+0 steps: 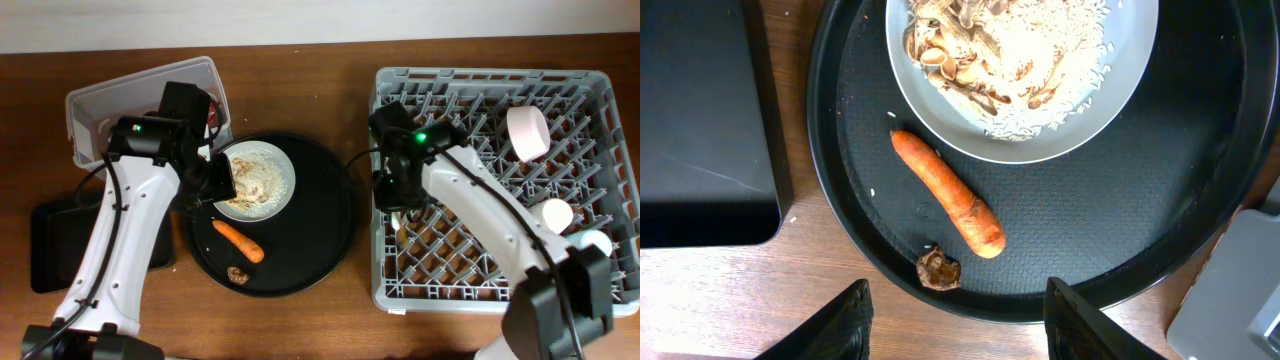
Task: Sort waste into correct bins and load items into the dishwasher rack
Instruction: 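Grasp the rim of the rice plate with the left gripper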
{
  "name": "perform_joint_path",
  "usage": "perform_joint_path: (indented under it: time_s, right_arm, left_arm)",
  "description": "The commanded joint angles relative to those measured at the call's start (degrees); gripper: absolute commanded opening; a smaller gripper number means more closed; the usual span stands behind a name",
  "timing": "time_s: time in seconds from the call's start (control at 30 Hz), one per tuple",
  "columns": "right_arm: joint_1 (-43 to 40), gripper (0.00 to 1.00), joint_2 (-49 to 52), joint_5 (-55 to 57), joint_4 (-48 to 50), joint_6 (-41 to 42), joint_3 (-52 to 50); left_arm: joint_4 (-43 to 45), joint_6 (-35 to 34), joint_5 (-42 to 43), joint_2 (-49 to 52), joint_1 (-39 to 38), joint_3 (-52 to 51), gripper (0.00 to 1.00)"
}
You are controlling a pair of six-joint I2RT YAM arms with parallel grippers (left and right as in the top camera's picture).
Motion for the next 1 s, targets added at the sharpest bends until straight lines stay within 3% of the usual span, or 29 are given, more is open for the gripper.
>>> perform_joint_path:
  time_s: [0.0, 0.07, 0.17, 0.2, 0.27, 0.37, 0.43, 0.6, 0.87, 0.97]
  right_arm:
    - [-0.2, 0.18, 2.2, -0.1, 0.5, 0.7, 0.2]
    - [-0.2, 0.28, 2.0, 0.2, 0.1, 0.6, 0.3]
    - [-3.1, 0.32, -4.0, 2.6, -4.2, 0.6, 4.9]
    - [-6.1, 0.46, -7.5, 3.1, -5.8, 0.6, 7.2]
    - [-15.1, 0.54, -13.7, 2.7, -7.6, -1.4, 8.4]
    - [-26.9, 0.55, -15.6, 2.1, -13.6, -6.0, 7.8]
    - [-29.6, 0.55, -15.6, 0.3, -14.5, -6.0, 7.4]
    - [-29.8, 0.56, -15.6, 0.3, -16.1, -6.5, 7.3]
    - [-29.8, 0.56, -15.6, 0.3, -16.1, -6.5, 7.3]
    - [-29.8, 0.56, -15.6, 0.3, -15.9, -6.4, 7.3]
  left_arm:
    - [0.2, 0.9, -0.4, -1.2, 0.2, -0.1, 0.55]
    - [0.1, 0.9, -0.4, -1.2, 0.2, -0.1, 0.55]
    - [0.2, 0.9, -0.4, -1.2, 0.2, -0.1, 0.55]
    - [0.3, 0.9, -0.4, -1.2, 0.2, -0.1, 0.55]
    - [2.2, 0.9, -0.4, -1.1, 0.2, -0.1, 0.63]
    - [8.3, 2.5, -0.4, 0.4, -3.1, -0.1, 0.67]
    - [14.0, 2.4, -0.3, 4.2, -7.5, -0.1, 0.68]
    - [29.6, 2.1, 1.3, 19.6, -15.2, -0.1, 0.70]
    - [35.8, 0.7, 1.3, 30.4, -15.3, -0.1, 0.67]
    - [35.7, 0.7, 1.3, 32.3, -15.3, -0.1, 0.56]
